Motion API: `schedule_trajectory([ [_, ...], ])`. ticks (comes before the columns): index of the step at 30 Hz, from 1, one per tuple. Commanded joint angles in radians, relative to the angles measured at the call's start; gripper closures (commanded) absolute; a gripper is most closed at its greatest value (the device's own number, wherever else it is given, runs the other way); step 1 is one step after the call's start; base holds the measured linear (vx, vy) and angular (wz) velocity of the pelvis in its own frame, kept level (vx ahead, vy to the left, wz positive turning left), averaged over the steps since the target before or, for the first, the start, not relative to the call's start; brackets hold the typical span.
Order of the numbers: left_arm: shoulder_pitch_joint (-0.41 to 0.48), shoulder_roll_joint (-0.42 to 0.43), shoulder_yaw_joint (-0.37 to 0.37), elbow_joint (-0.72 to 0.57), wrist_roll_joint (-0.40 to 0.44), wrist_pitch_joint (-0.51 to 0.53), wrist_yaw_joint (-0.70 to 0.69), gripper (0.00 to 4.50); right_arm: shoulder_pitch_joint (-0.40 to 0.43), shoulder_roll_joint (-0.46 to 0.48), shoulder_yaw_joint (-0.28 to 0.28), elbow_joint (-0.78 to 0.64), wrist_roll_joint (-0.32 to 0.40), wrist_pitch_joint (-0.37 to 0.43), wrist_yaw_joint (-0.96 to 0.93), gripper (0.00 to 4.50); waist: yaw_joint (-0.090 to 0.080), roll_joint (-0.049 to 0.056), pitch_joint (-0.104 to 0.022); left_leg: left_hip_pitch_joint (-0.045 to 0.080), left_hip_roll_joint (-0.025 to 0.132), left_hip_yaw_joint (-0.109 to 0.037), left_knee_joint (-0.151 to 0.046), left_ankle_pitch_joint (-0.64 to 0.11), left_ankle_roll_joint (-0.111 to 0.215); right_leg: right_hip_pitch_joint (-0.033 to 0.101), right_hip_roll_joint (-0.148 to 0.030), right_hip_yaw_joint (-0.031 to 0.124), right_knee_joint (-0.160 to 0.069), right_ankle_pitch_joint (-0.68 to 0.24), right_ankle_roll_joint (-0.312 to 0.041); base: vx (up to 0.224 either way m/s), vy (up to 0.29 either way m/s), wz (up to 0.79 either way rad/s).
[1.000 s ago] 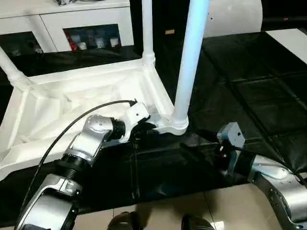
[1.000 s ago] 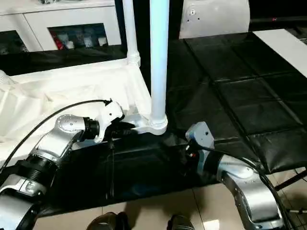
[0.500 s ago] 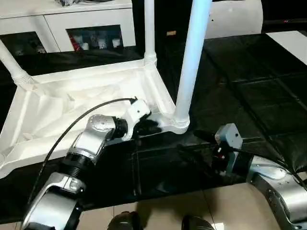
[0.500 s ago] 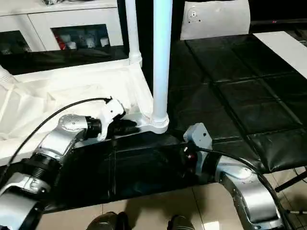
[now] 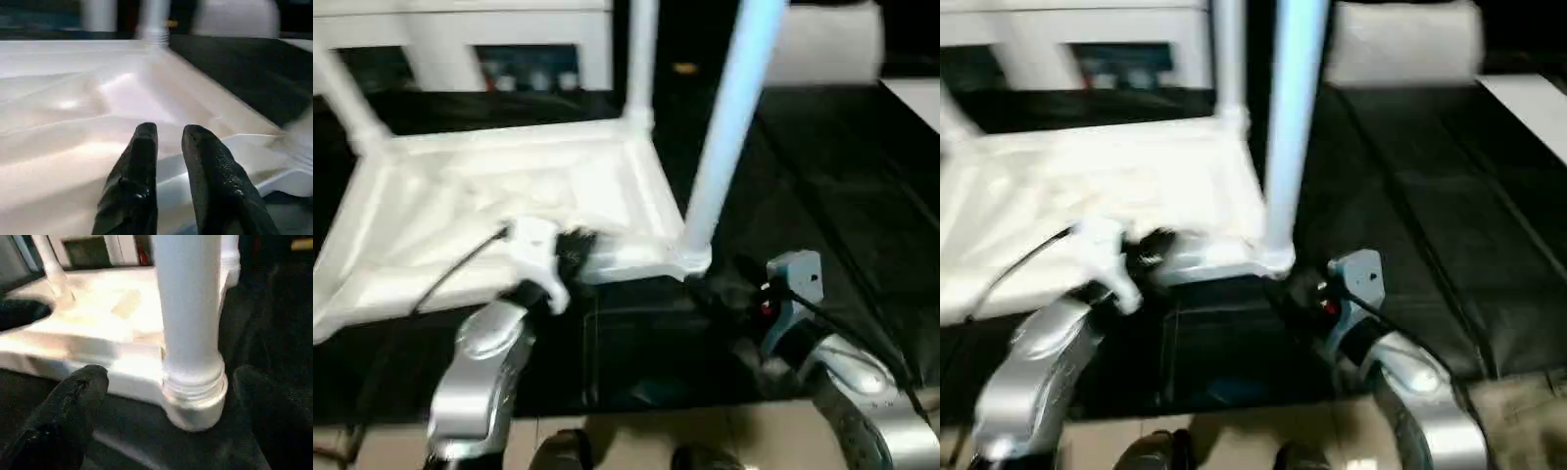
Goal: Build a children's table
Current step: Rotate leg to tighten
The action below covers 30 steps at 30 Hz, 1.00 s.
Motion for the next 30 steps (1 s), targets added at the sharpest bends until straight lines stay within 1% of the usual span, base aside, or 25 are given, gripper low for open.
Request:
schedule_trajectory([
  [1, 0.029, -0.008, -0.022, -0.045, 0.018, 0.054, 0.044, 3.47, 0.011, -0.007, -0.04, -0.034, 0.029, 0.052, -0.028, 0.0, -0.005, -0.043, -0.022, 0.12, -0.031, 0.049, 0.109, -0.407, 0.008, -0.106, -0.138, 0.061, -0.264, -0.915, -0.048, 0.033, -0.199, 0.09],
  [2, 0.046, -0.008, -0.028, -0.065, 0.038, 0.06, 0.048, 3.47, 0.025, -0.019, -0.036, -0.046, 0.037, 0.081, -0.024, 0.0, 0.005, -0.041, -0.022, 0.01, -0.021, 0.01, 0.086, -0.093, 0.037, 0.012, -0.168, 0.126, -0.217, -0.981, 0.002, 0.07, -0.244, 0.14],
  [3, 0.051, -0.005, -0.03, -0.068, 0.041, 0.052, 0.044, 3.47, 0.032, -0.028, -0.031, -0.048, 0.037, 0.083, -0.014, 0.0, 0.028, -0.038, -0.042, 0.014, 0.02, 0.013, 0.002, -0.091, 0.024, 0.037, -0.139, 0.113, -0.178, -0.853, 0.052, 0.066, -0.107, -0.06],
  [4, 0.056, 0.0, -0.034, -0.07, 0.051, 0.046, 0.044, 3.47, 0.039, -0.036, -0.027, -0.05, 0.037, 0.075, -0.001, 0.0, 0.02, -0.049, -0.064, 0.039, 0.03, 0.023, -0.035, -0.105, 0.045, 0.022, -0.063, 0.083, -0.137, -0.545, 0.031, 0.023, -0.097, 0.18],
  [5, 0.056, 0.0, -0.034, -0.07, 0.051, 0.046, 0.044, 3.47, 0.039, -0.036, -0.027, -0.05, 0.037, 0.075, -0.001, 0.0, 0.019, -0.034, -0.08, 0.049, 0.048, 0.021, -0.047, -0.087, 0.059, 0.028, -0.062, 0.08, -0.12, -0.384, 0.002, -0.026, -0.075, 0.17],
  [6, 0.068, 0.007, -0.04, -0.073, 0.056, 0.038, 0.039, 3.47, 0.051, -0.044, -0.016, -0.054, 0.021, 0.045, 0.011, 0.0, 0.01, -0.016, -0.073, 0.043, 0.063, 0.024, -0.056, -0.081, 0.092, 0.024, -0.064, 0.075, -0.115, -0.2, -0.069, -0.026, -0.075, 0.17],
  [7, 0.073, 0.01, -0.044, -0.077, 0.059, 0.039, 0.038, 3.47, 0.054, -0.043, -0.013, -0.055, 0.014, 0.038, 0.008, 0.0, -0.001, -0.014, -0.066, 0.032, 0.073, 0.021, -0.065, -0.15, 0.102, 0.033, -0.072, 0.07, -0.12, -0.196, -0.116, 0.0, 0.0, 0.0],
  [8, 0.076, 0.011, -0.048, -0.084, 0.058, 0.044, 0.043, 3.47, 0.055, -0.041, -0.012, -0.058, 0.011, 0.039, 0.005, 0.0, -0.003, -0.013, -0.063, 0.033, 0.076, 0.02, -0.072, -0.191, 0.098, 0.035, -0.075, 0.067, -0.123, -0.228, -0.129, 0.0, 0.0, 0.0],
  [10, 0.072, 0.017, -0.054, -0.089, 0.046, 0.058, 0.039, 3.47, 0.055, -0.041, -0.008, -0.059, 0.005, 0.045, 0.0, 0.0, -0.008, -0.018, -0.053, 0.045, 0.072, 0.026, -0.073, -0.295, 0.07, 0.028, -0.081, 0.07, -0.143, -0.396, -0.123, 0.0, 0.0, 0.0],
  [12, 0.065, 0.036, -0.067, -0.092, 0.025, 0.065, 0.02, 3.47, 0.052, -0.043, -0.004, -0.059, 0.005, 0.052, -0.01, 0.0, -0.008, -0.017, -0.052, 0.044, 0.072, 0.025, -0.075, -0.303, 0.055, 0.026, -0.081, 0.071, -0.147, -0.44, -0.107, 0.0, 0.0, 0.0],
  [13, 0.064, 0.04, -0.072, -0.096, 0.019, 0.071, 0.013, 3.47, 0.051, -0.046, -0.004, -0.062, 0.007, 0.059, -0.016, 0.0, -0.009, -0.016, -0.053, 0.045, 0.074, 0.023, -0.076, -0.305, 0.049, 0.025, -0.08, 0.072, -0.147, -0.433, -0.101, 0.0, 0.0, 0.0],
  [14, 0.05, 0.053, -0.078, -0.097, -0.02, 0.065, -0.039, 3.28, 0.045, -0.056, -0.002, -0.057, 0.001, 0.055, -0.014, 0.0, -0.011, -0.028, -0.054, 0.045, 0.075, 0.024, -0.078, -0.302, 0.049, 0.025, -0.08, 0.072, -0.147, -0.423, -0.099, 0.0, 0.0, 0.0],
  [15, 0.03, 0.069, -0.085, -0.087, -0.042, 0.064, -0.083, 3.28, 0.039, -0.062, -0.003, -0.051, -0.002, 0.051, -0.012, 0.0, -0.008, -0.019, -0.056, 0.045, 0.077, 0.023, -0.079, -0.289, 0.046, 0.026, -0.081, 0.073, -0.141, -0.392, -0.105, 0.0, 0.0, 0.0],
  [16, 0.008, 0.086, -0.092, -0.072, -0.06, 0.062, -0.125, 3.28, 0.033, -0.068, -0.005, -0.043, -0.004, 0.045, -0.008, 0.0, -0.008, -0.023, -0.057, 0.045, 0.078, 0.023, -0.08, -0.271, 0.049, 0.027, -0.081, 0.074, -0.138, -0.347, -0.112, 0.0, 0.0, 0.0],
  [17, -0.025, 0.116, -0.106, -0.04, -0.071, 0.06, -0.178, 3.18, 0.027, -0.076, -0.006, -0.032, -0.007, 0.034, 0.0, 0.0, -0.006, -0.019, -0.06, 0.047, 0.079, 0.024, -0.08, -0.261, 0.05, 0.027, -0.081, 0.075, -0.137, -0.324, -0.116, 0.0, 0.0, 0.0],
  [18, -0.081, 0.158, -0.125, 0.022, -0.077, 0.053, -0.249, 3.09, 0.018, -0.092, -0.004, -0.017, -0.014, 0.019, 0.019, 0.0, -0.004, -0.017, -0.061, 0.055, 0.077, 0.026, -0.079, -0.261, 0.051, 0.021, -0.078, 0.076, -0.134, -0.288, -0.125, 0.0, 0.0, 0.0],
  [19, -0.095, 0.166, -0.129, 0.038, -0.078, 0.05, -0.265, 3.09, 0.016, -0.097, -0.003, -0.014, -0.017, 0.015, 0.024, 0.0, -0.006, -0.018, -0.06, 0.049, 0.074, 0.028, -0.081, -0.254, 0.054, 0.026, -0.078, 0.075, -0.131, -0.267, -0.13, 0.0, 0.0, 0.0],
  [20, -0.125, 0.185, -0.136, 0.074, -0.08, 0.042, -0.298, 2.91, 0.011, -0.108, 0.0, -0.007, -0.023, 0.007, 0.035, 0.0, -0.005, -0.013, -0.061, 0.049, 0.077, 0.027, -0.082, -0.253, 0.051, 0.029, -0.082, 0.075, -0.128, -0.259, -0.135, 0.0, 0.0, 0.0],
  [21, -0.185, 0.219, -0.154, 0.151, -0.072, 0.01, -0.359, 2.91, 0.003, -0.13, 0.008, 0.005, -0.033, -0.009, 0.058, 0.0, -0.007, -0.014, -0.064, 0.047, 0.076, 0.029, -0.081, -0.245, 0.051, 0.032, -0.082, 0.074, -0.129, -0.244, -0.142, 0.0, 0.0, 0.0],
  [22, -0.216, 0.237, -0.167, 0.192, -0.071, 0.006, -0.397, 2.79, 0.001, -0.137, 0.006, 0.01, -0.031, -0.012, 0.065, 0.0, -0.004, -0.006, -0.069, 0.05, 0.076, 0.029, -0.079, -0.232, 0.052, 0.034, -0.085, 0.076, -0.124, -0.216, -0.151, 0.0, 0.0, 0.0],
  [24, -0.285, 0.267, -0.196, 0.284, -0.069, -0.014, -0.479, 2.68, -0.004, -0.152, 0.005, 0.02, -0.026, -0.019, 0.083, 0.0, -0.006, -0.008, -0.075, 0.049, 0.076, 0.032, -0.076, -0.197, 0.06, 0.038, -0.087, 0.076, -0.118, -0.15, -0.174, 0.0, 0.0, 0.0],
  [25, -0.337, 0.276, -0.218, 0.362, -0.056, -0.034, -0.525, 2.57, -0.006, -0.165, 0.01, 0.026, -0.028, -0.025, 0.097, 0.0, -0.005, -0.003, -0.078, 0.048, 0.073, 0.034, -0.073, -0.176, 0.073, 0.041, -0.089, 0.076, -0.117, -0.13, -0.182, 0.0, 0.0, 0.0],
  [27, -0.396, 0.287, -0.244, 0.453, -0.04, -0.066, -0.575, 2.39, -0.007, -0.181, 0.019, 0.031, -0.028, -0.031, 0.115, 0.0, -0.003, -0.006, -0.082, 0.05, 0.073, 0.038, -0.07, -0.167, 0.081, 0.044, -0.09, 0.076, -0.115, -0.111, -0.194, 0.0, 0.0, 0.0],
  [29, -0.43, 0.289, -0.252, 0.507, -0.04, -0.068, -0.598, 2.31, -0.005, -0.19, 0.024, 0.029, -0.024, -0.033, 0.13, 0.0, -0.002, -0.008, -0.081, 0.049, 0.075, 0.041, -0.071, -0.163, 0.092, 0.043, -0.092, 0.075, -0.116, -0.113, -0.208, 0.0, 0.0, 0.0],
  [30, -0.489, 0.3, -0.272, 0.601, -0.035, -0.082, -0.641, 2.08, -0.003, -0.201, 0.025, 0.029, -0.022, -0.038, 0.139, 0.0, -0.003, -0.004, -0.084, 0.048, 0.078, 0.04, -0.071, -0.16, 0.093, 0.047, -0.095, 0.074, -0.113, -0.106, -0.222, 0.0, 0.0, 0.0],
])
